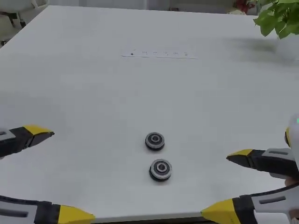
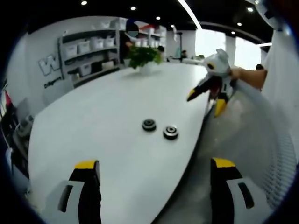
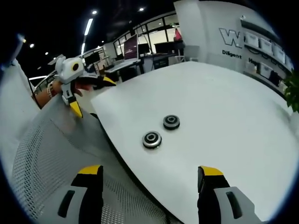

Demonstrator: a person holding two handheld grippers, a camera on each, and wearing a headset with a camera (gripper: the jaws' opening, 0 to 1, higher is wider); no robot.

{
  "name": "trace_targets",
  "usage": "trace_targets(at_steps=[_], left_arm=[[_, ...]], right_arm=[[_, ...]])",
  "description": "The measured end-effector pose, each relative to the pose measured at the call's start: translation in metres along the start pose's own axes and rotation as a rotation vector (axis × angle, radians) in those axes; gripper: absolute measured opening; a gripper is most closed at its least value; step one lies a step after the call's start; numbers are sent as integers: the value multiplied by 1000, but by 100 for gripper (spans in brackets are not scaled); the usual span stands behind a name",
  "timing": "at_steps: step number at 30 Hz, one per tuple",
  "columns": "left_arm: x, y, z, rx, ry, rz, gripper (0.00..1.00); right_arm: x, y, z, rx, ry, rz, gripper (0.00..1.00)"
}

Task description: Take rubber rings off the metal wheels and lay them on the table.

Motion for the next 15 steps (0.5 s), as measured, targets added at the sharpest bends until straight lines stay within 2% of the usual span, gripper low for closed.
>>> trace_targets(at_steps=[4, 6, 8, 10, 15], left_arm=[[-3, -7, -5, 52, -19, -26, 100], [-4, -9, -8, 75, -22, -31, 100], [-5, -10, -10, 71, -31, -35, 100], [-5, -10, -13, 58, -42, -10, 100], [-4, -7, -17, 35, -44, 4, 100]], right_arm=[[1, -1, 0, 24, -13, 4, 84], [5, -2, -2, 37, 5, 15, 85], [8, -6, -5, 85, 34, 37, 86], [9, -7, -8, 116, 46, 50, 86], [13, -9, -11, 121, 95, 39, 87]])
Point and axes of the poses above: the centre of the closed fingertips' face, and the gripper's own axes: z roughly forward along the fingers, x roughly to its right, y roughly out of its underside, the point moved 8 cm from there along -z, roughly backward along the fingers, and after that the axes turned 4 degrees about -x, right-handed, at the moved point
